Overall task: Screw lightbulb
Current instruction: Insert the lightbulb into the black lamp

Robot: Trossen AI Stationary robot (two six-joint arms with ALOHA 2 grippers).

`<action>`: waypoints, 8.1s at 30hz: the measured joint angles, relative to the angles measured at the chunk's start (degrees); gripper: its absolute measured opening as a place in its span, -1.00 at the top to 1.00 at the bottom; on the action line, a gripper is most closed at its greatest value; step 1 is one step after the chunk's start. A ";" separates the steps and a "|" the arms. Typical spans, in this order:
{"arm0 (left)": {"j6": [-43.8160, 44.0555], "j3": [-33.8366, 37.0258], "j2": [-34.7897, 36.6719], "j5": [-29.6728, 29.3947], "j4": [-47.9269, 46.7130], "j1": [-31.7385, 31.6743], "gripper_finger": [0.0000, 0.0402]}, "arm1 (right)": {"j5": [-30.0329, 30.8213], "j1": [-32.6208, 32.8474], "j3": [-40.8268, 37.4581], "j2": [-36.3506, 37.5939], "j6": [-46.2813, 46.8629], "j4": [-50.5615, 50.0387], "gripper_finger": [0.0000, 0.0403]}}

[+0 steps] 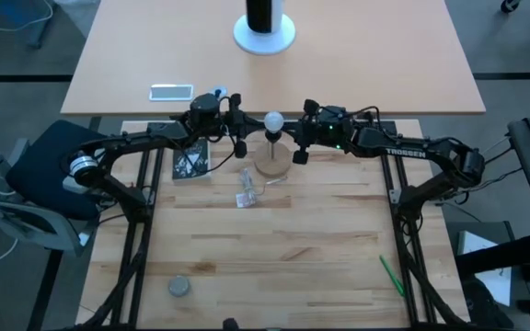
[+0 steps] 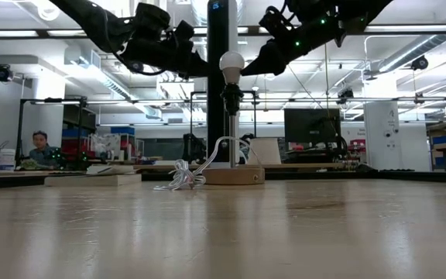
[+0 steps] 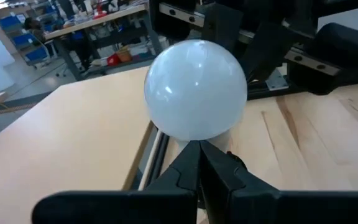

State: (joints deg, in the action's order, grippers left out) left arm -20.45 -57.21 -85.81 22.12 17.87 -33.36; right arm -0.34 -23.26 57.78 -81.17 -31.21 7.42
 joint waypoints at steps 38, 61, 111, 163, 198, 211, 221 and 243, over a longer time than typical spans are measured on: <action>-0.90 0.00 0.97 -1.31 0.23 -0.37 1.00 | -1.74 -0.87 -0.07 -0.03 0.35 0.45 1.00; 0.20 0.01 2.31 -0.49 -3.28 0.00 1.00 | 4.44 -2.67 -0.07 0.15 -0.82 -2.29 1.00; 0.18 0.02 1.63 3.56 -1.28 0.30 1.00 | 2.44 -2.24 -0.04 0.11 4.11 0.61 1.00; 0.00 0.04 -2.18 -2.22 3.63 -0.15 1.00 | 2.33 -0.18 0.00 0.11 2.87 0.74 1.00; -0.90 0.04 0.64 0.75 3.51 -0.39 1.00 | 8.43 -0.10 0.00 0.68 0.81 2.98 1.00; -0.61 0.02 -0.56 -0.74 5.22 -0.44 1.00 | 8.55 1.21 0.00 1.06 1.12 1.29 1.00; 0.73 0.00 -0.92 -3.80 5.45 -0.56 1.00 | 6.84 1.62 -0.02 1.93 1.61 0.08 1.00; 1.99 0.02 0.40 -6.14 4.02 -0.42 1.00 | 11.45 1.89 -0.02 3.13 1.27 -3.36 1.00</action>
State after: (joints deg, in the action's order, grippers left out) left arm -18.46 -57.19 -85.41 15.98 21.89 -33.78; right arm 11.11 -21.38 57.76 -78.04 -29.95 4.06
